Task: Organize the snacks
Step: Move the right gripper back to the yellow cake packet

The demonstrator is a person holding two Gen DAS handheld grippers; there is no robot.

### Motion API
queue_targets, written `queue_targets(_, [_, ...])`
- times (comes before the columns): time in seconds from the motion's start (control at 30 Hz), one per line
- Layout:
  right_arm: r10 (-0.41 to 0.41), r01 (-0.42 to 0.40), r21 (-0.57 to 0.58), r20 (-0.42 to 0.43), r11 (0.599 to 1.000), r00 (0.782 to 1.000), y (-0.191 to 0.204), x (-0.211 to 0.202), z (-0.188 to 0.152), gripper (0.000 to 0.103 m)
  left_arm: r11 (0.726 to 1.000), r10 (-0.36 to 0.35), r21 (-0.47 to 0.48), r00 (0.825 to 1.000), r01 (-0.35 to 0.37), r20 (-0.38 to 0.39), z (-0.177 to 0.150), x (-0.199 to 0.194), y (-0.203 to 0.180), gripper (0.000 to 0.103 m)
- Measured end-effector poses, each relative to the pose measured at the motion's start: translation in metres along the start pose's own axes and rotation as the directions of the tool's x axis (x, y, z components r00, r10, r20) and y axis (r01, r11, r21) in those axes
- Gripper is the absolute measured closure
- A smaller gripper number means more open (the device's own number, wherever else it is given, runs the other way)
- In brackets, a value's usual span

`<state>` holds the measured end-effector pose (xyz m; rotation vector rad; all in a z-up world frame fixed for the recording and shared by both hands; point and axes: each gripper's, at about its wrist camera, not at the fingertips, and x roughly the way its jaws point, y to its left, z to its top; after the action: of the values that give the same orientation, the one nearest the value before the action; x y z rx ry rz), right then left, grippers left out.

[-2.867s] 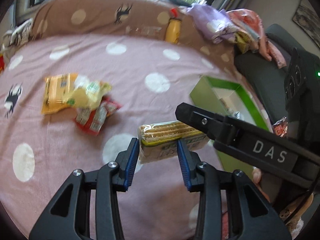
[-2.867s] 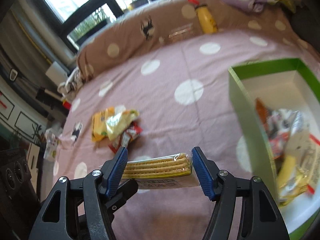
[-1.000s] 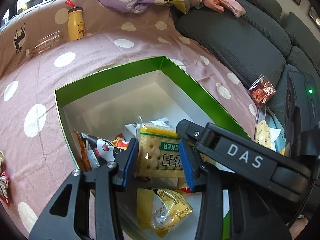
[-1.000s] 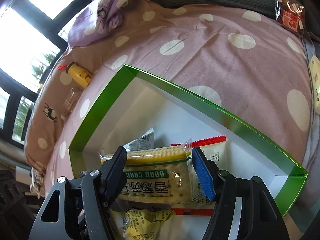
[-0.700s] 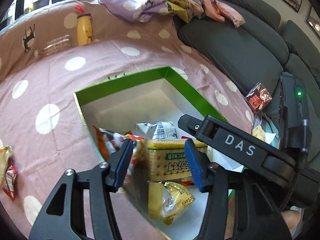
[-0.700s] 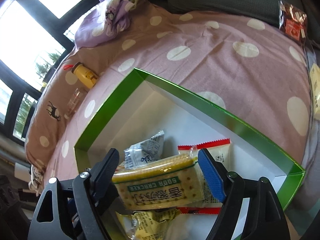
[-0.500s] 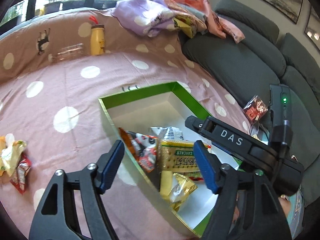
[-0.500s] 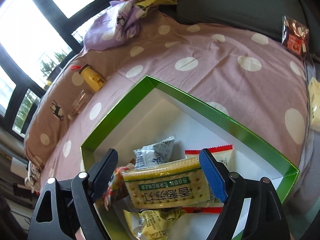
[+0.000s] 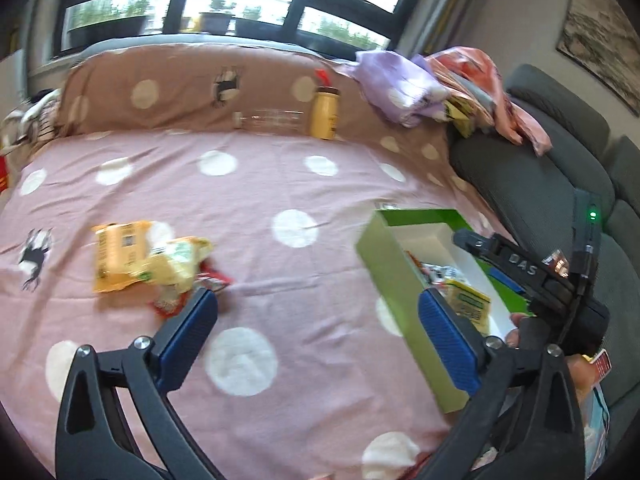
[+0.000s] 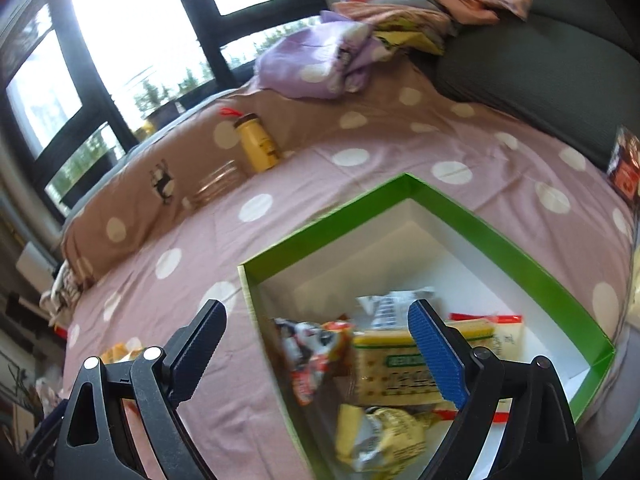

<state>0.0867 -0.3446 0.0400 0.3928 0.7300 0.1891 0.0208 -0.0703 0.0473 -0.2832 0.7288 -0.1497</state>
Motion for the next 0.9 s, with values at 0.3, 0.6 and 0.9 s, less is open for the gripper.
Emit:
queue_targets(0.3, [0.092, -0.102, -0.160, -0.068, 0.982, 0.993, 0.067, 0.012, -0.027, 0.008, 0.950, 0.175, -0.260, 0.984, -0.174, -0.018, -0.035, -0.018, 0.102, 0.001])
queue_targets(0.6, [0.265, -0.363, -0.255, -0.349, 0.896, 0.899, 0.157, 0.045, -0.059, 0.008, 0.833, 0.377, -0.402, 0.922, -0.381, -0.093, -0.042, -0.031, 0.174, 0.001])
queue_targets(0.9, [0.220, -0.461, -0.383, -0.528, 0.800, 0.820, 0.299, 0.099, -0.081, 0.008, 0.800, 0.362, -0.473, 0.926, -0.368, -0.108, -0.045, -0.045, 0.207, 0.001])
